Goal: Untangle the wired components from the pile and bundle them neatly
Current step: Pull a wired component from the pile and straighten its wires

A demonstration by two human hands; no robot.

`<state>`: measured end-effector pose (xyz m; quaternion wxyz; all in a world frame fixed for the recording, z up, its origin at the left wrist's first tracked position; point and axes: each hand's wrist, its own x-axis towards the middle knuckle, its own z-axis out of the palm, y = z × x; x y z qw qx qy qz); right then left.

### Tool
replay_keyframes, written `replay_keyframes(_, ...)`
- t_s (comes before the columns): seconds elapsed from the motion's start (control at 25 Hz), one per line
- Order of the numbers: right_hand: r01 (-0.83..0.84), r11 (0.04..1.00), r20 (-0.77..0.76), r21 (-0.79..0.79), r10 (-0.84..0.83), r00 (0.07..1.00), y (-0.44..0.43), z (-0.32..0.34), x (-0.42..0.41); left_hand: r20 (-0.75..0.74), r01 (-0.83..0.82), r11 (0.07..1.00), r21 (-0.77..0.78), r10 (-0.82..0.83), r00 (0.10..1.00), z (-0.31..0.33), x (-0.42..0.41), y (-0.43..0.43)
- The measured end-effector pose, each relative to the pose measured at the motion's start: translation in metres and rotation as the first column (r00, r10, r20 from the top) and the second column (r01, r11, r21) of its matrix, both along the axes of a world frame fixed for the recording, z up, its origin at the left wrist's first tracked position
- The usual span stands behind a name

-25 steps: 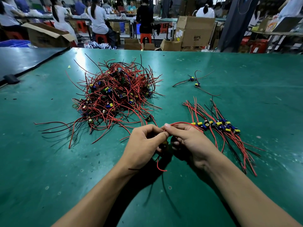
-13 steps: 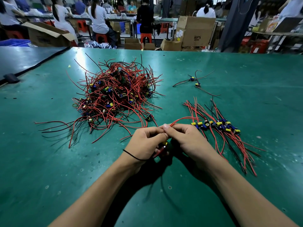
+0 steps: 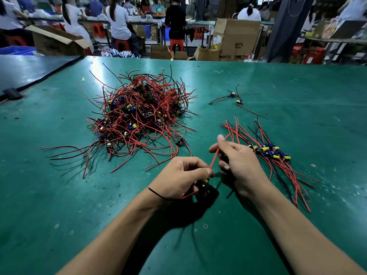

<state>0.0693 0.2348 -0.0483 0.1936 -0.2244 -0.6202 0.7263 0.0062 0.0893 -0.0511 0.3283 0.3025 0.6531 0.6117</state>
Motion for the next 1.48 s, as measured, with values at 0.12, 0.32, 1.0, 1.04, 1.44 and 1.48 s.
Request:
replay_keyframes(0.12, -0.024, 0.962, -0.011, -0.271, 0.022, 1.000, -0.002, 0.004, -0.003, 0.021, -0.025, 1.000, 0.015, 0.024, 0.999, 0.001, 0.005, 0.002)
replay_keyframes(0.32, -0.068, 0.961, -0.002, -0.267, 0.070, 0.998, -0.004, 0.005, -0.003, -0.079, -0.067, 0.998, 0.018, 0.069, 0.994, -0.005, 0.008, 0.005)
replay_keyframes(1.0, -0.319, 0.718, 0.288, 0.618, 0.170, 0.942, 0.008, 0.001, 0.003, -0.208, -0.041, 0.999, 0.004, 0.041, 0.977, -0.004, -0.003, -0.002)
replay_keyframes(1.04, -0.275, 0.706, 0.273, 0.652, 0.119, 0.955, 0.011, 0.000, 0.002, -0.197, -0.027, 1.000, 0.002, 0.027, 0.980, -0.004, -0.003, -0.003)
replay_keyframes(1.44, 0.069, 0.937, 0.008, 0.342, -0.077, 0.997, 0.024, -0.008, -0.002, -0.197, -0.092, 0.996, 0.013, 0.093, 0.976, -0.009, -0.011, -0.001)
replay_keyframes(1.48, 0.041, 0.985, 0.015, 0.170, -0.044, 0.999, 0.023, -0.005, -0.003, -0.215, -0.101, 0.995, 0.009, 0.101, 0.971, -0.009, -0.012, -0.002)
